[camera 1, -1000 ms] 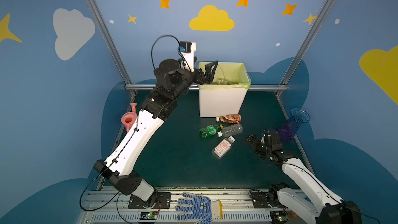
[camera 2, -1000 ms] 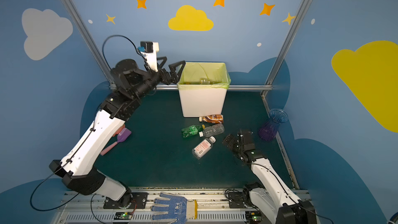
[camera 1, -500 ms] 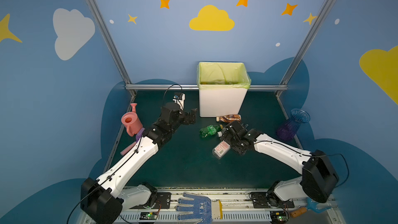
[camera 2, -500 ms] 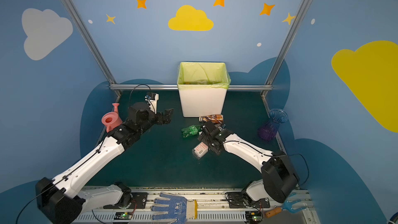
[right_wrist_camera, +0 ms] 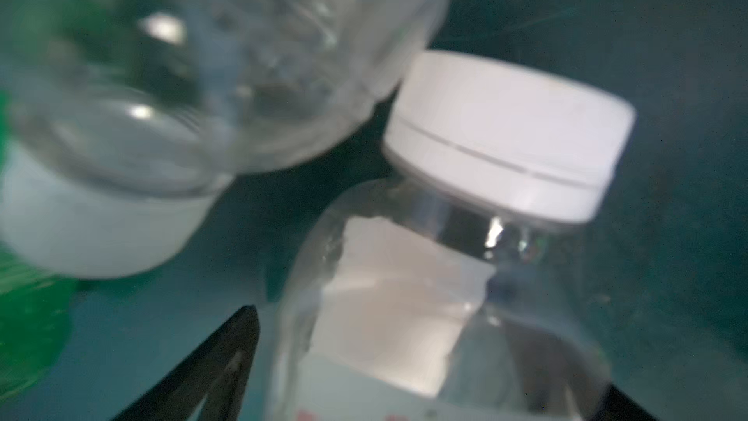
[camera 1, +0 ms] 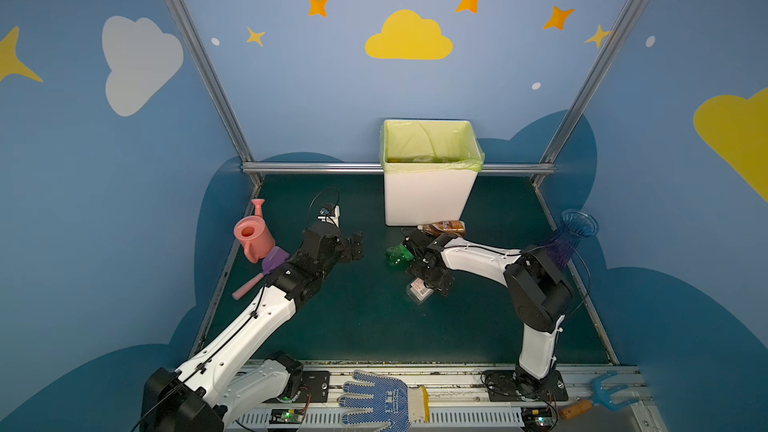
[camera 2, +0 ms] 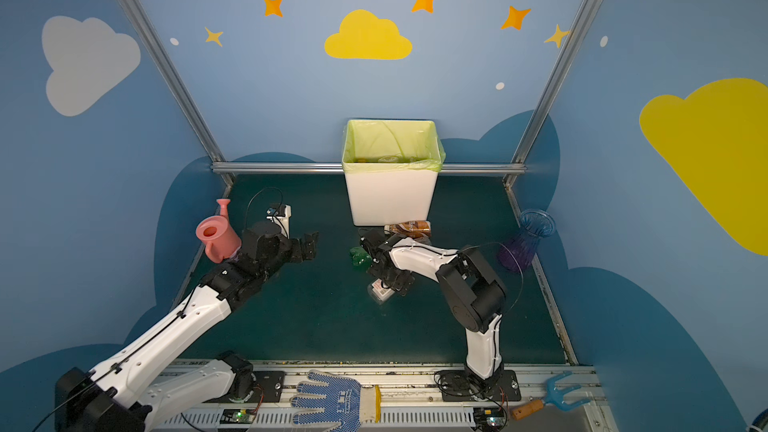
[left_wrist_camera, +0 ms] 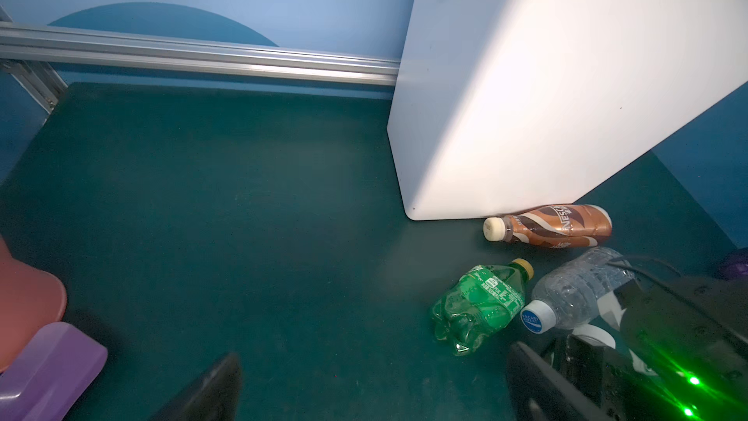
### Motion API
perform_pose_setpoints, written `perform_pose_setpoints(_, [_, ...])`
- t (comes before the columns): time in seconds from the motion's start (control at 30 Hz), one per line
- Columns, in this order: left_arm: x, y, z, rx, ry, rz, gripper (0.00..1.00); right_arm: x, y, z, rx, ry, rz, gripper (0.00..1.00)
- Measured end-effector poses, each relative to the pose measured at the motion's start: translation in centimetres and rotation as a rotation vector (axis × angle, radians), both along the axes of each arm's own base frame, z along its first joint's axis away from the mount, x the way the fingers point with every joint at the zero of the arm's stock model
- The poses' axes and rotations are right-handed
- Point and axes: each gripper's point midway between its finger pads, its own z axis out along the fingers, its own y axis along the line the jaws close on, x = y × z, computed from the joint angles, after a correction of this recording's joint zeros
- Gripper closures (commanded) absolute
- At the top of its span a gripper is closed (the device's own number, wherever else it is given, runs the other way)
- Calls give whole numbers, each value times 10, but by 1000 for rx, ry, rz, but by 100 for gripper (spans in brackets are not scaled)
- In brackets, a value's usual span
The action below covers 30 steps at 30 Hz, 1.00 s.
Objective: Throw the plastic bottles in the bin
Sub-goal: 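Withdraw the left gripper while the right gripper reaches to the white-capped bottle, then grasp the white-capped clear bottle with the right gripper, then lift the white-capped bottle over the bin and open the right gripper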
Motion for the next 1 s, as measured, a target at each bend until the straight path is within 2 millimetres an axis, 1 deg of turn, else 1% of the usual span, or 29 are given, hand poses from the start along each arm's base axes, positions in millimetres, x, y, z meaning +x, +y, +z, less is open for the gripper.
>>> perform_pose_setpoints(0.07, [0,1,0,-1,-1,4,0,-2,-1,-1,0,8,5,25])
perform_pose_setpoints(0.17, [1,1,-2,-2,6,7,0,-7,-5,0,-3,10,20,36])
perform_pose_setpoints(0.23, [2,1,-6,-3,16,12,0,-10,-6,2,-3,8,39,40])
perform_pose_setpoints(0.3, [3,0,-10,-4,29,15,0,-10,-6,9,3,-4,57,42])
perform_pose_setpoints(0.4, [6,-1,-18,0,51,19,0,-8,-5,30,24,-52,101,43])
perform_pose_setpoints(0.47, [8,-2,-22,2,63,22,0,-5,-2,52,39,-100,135,44])
perform_pose_setpoints(0.5, [8,-2,-24,1,68,23,0,-4,-1,66,52,-131,153,44])
perform_pose_setpoints(0.6, [11,-3,-30,2,84,27,0,6,4,115,91,-247,209,46])
perform_pose_setpoints(0.67, [12,-4,-34,0,93,29,0,16,6,160,114,-365,248,46])
perform_pose_setpoints(0.73, [14,-6,-39,-1,107,33,0,27,4,213,132,-522,297,46])
perform_pose_setpoints(0.77, [15,-7,-42,-1,115,34,0,31,3,236,135,-594,321,46])
perform_pose_setpoints(0.87, [19,-12,-49,-5,141,25,0,38,-10,328,134,-880,410,43])
perform_pose_setpoints(0.93, [23,-16,-54,-7,160,14,0,36,-23,395,114,-1082,458,41])
perform_pose_setpoints(1.0, [27,-23,-56,-10,178,-7,0,32,-41,455,89,-1262,474,41])
